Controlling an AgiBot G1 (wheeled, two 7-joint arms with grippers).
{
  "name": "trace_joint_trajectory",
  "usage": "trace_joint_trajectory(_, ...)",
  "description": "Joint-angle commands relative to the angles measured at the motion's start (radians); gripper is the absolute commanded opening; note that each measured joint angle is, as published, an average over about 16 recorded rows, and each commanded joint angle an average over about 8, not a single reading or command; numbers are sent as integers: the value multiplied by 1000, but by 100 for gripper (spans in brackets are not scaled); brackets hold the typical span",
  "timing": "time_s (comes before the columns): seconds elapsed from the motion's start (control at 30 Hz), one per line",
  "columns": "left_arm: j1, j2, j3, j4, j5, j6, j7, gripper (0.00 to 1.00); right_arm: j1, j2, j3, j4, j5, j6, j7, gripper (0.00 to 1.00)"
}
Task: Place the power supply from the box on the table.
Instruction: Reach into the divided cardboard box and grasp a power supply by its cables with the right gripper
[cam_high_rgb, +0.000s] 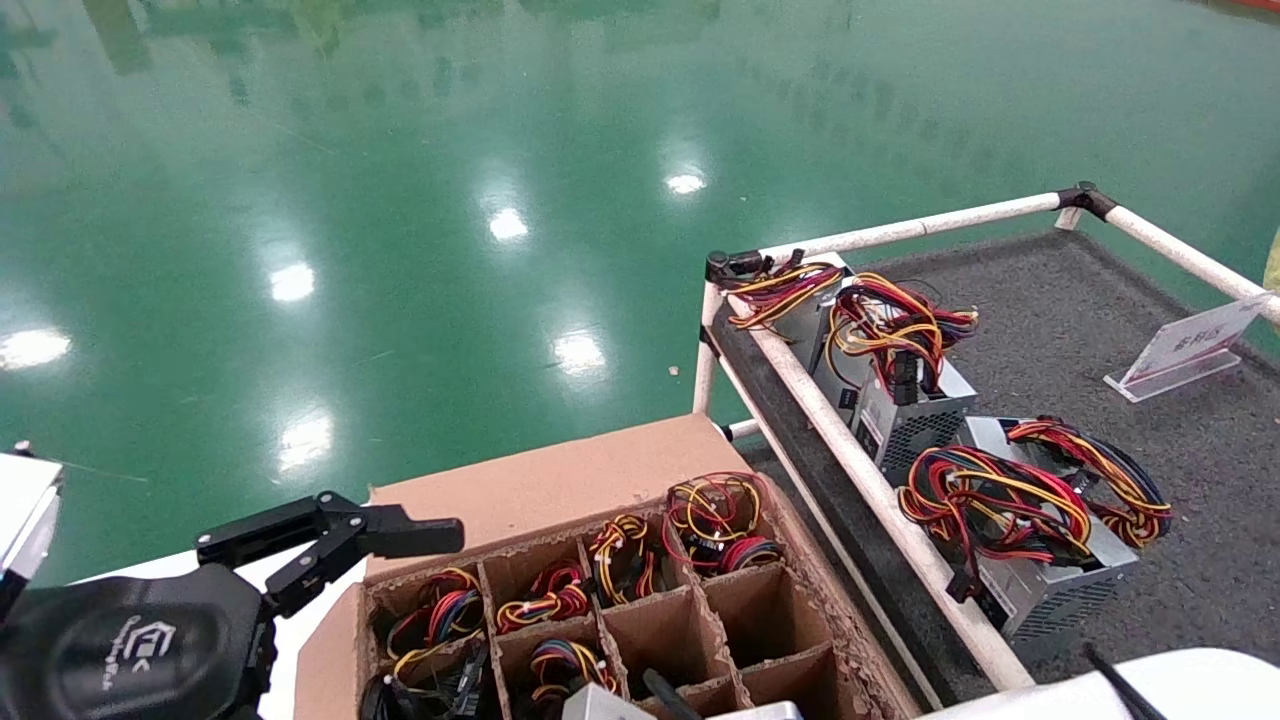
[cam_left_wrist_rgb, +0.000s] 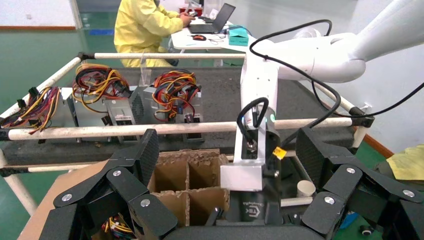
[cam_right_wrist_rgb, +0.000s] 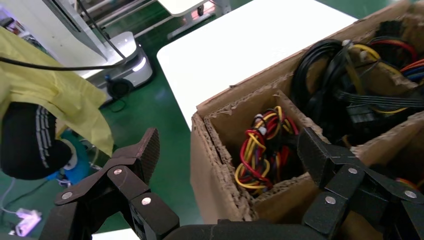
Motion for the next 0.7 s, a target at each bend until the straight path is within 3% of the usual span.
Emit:
trace_joint_trajectory(0.03, 0, 0, 0, 0, 0, 0, 0, 100, -1, -7, -7, -3, -9, 3, 7, 85)
trace_joint_trajectory(0.13, 0, 0, 0, 0, 0, 0, 0, 100, 0, -18, -15, -11, -21, 9, 14, 68)
trace_joint_trajectory(0.3, 0, 0, 0, 0, 0, 0, 0, 100, 6, -43, -28, -30, -41, 19, 24, 21)
trace_joint_trajectory(0.4, 0, 0, 0, 0, 0, 0, 0, 100, 12, -59, -35, -44, -51, 24, 27, 3)
trace_joint_trajectory(0.7, 0, 0, 0, 0, 0, 0, 0, 100, 17, -87, -43, -81, -56, 32, 38, 0)
